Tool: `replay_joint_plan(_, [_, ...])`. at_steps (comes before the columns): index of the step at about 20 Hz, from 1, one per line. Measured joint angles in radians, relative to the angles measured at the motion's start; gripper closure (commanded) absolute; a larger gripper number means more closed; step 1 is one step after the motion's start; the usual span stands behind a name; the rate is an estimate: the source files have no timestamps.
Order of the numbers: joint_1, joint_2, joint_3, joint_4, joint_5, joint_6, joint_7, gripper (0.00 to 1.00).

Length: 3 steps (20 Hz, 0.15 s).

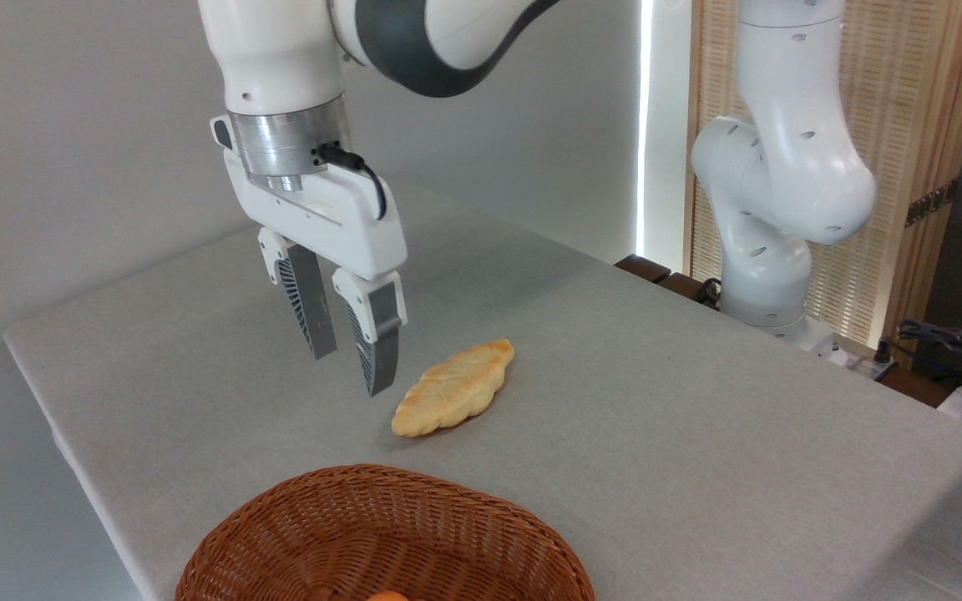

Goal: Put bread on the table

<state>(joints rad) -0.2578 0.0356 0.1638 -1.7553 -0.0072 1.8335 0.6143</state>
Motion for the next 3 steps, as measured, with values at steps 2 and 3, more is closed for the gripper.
replay_joint_plan(2, [0.004,0.000,0.007,0.000,-0.014,0.001,0.002,0.00])
replay_joint_plan(3, [0.004,0.001,0.009,0.000,-0.021,0.001,0.002,0.00])
